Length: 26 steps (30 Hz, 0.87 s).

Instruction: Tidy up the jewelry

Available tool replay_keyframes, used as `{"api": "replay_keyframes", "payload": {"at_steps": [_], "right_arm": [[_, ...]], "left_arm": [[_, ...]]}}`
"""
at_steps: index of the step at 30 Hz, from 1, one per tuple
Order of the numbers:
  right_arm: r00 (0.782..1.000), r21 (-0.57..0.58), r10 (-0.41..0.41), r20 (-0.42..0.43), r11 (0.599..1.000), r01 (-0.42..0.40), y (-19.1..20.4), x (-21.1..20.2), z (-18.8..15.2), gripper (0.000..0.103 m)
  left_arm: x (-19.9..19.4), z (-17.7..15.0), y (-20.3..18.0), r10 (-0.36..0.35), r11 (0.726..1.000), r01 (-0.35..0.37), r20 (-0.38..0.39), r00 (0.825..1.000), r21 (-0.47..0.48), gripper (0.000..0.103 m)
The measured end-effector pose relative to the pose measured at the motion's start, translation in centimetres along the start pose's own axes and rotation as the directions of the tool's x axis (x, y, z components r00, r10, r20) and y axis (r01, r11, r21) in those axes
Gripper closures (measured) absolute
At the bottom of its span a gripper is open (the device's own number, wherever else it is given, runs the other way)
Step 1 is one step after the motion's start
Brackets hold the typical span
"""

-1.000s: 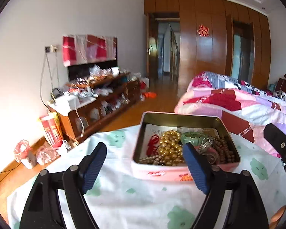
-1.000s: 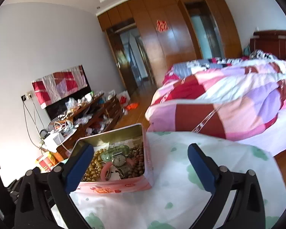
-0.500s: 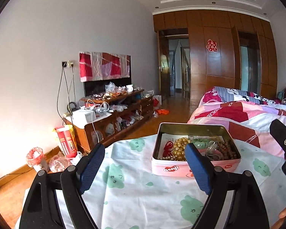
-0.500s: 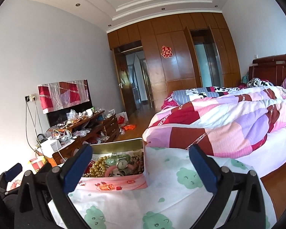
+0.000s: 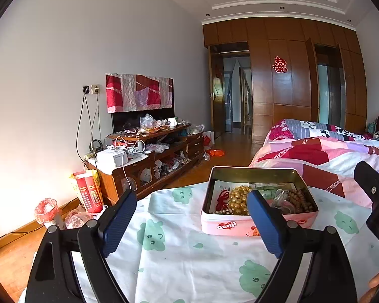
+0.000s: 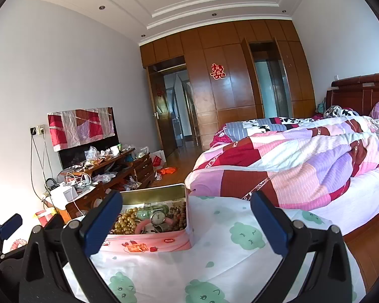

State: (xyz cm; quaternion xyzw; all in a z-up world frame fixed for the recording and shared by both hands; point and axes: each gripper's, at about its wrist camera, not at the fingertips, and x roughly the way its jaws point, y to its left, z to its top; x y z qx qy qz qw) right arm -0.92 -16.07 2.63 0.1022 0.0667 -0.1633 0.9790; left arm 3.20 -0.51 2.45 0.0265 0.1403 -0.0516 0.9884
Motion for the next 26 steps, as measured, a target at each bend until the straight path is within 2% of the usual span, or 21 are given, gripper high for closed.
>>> {"api": "replay_keyframes", "payload": {"at_steps": [6,11,14,17,23,26], "right_arm": [[1.0,-0.006,-0.005,-0.004,1.0,0.005,-0.1,0.1,-0.2,0.0],[1.0,-0.001,-0.013,-0.003,1.0,0.013,-0.4,0.1,-0.3,0.0],[1.0,0.002,-0.018,-0.01,1.0,0.018,-0.5,0.2,-0.4,0.0],[1.0,0.005,-0.022,-0.016,1.0,0.022,-0.7,0.2,-0.4,0.0],[0.999,0.009,-0.032,-0.027,0.999,0.032,-0.9,0.4,-0.3,0.0],[0.996,0.012,-0.076,-0.047,0.997,0.077,-1.2,0.7,-0.3,0.0]], "left_arm": [[-0.2,0.0,0.2,0.0,1.0,0.0,0.006,1.0,-0.005,0.013],[-0.4,0.1,0.4,0.021,0.999,-0.02,0.051,0.998,-0.028,0.013],[-0.1,0.2,0.7,0.047,0.998,-0.045,0.025,0.999,-0.052,0.013],[0.3,0.1,1.0,0.037,0.997,-0.037,-0.01,0.999,-0.066,0.013],[-0.1,-0.2,0.3,0.036,0.999,-0.035,0.014,0.999,-0.025,0.013],[0.0,-0.2,0.5,0.024,0.999,-0.024,0.0,1.0,-0.034,0.013]]}}
